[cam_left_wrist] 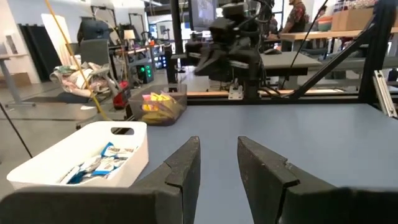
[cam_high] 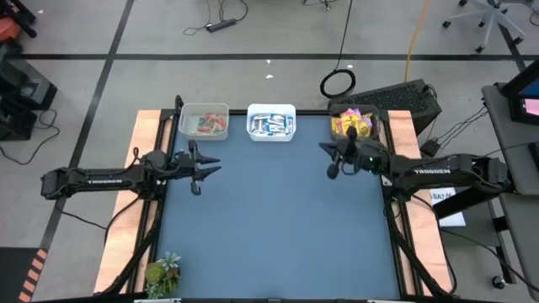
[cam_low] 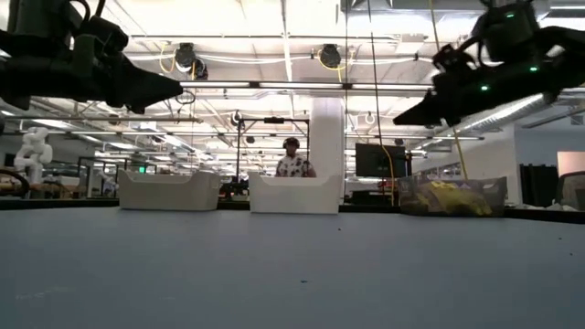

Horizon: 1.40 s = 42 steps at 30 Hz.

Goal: Sort candy
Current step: Return to Home Position

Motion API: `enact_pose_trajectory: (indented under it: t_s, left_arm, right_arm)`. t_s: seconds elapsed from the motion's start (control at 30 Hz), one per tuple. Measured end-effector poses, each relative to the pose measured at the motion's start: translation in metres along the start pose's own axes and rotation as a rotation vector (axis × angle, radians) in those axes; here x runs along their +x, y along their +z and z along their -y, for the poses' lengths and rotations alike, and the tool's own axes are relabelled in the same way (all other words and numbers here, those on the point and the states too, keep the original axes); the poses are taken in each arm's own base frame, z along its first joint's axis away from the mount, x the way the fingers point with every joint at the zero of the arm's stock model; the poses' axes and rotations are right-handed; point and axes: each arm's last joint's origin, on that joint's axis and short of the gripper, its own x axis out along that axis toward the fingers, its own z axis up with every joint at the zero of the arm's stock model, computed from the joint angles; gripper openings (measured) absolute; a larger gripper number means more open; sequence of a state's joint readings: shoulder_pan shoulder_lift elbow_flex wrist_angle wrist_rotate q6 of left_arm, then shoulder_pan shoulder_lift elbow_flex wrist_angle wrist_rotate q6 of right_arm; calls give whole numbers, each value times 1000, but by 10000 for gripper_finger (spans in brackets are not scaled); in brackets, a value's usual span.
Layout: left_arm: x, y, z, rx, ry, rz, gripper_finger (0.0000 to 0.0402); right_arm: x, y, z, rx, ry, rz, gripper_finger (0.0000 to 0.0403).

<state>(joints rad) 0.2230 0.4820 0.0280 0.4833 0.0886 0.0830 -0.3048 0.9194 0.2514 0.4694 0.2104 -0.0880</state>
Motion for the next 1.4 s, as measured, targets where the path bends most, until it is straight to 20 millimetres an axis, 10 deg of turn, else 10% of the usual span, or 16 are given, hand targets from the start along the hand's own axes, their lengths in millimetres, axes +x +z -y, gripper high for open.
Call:
enact_pose_trajectory:
  t_s: [0.53,1.4]
  left_arm:
    - [-18,-1,0,-19,70,-25,105]
    - [-34,-5,-4,-8,160,-56,31]
  right_arm:
    - [-53,-32,-8,-27,241,187,0]
    - [-81,-37,1,68,239,237,0]
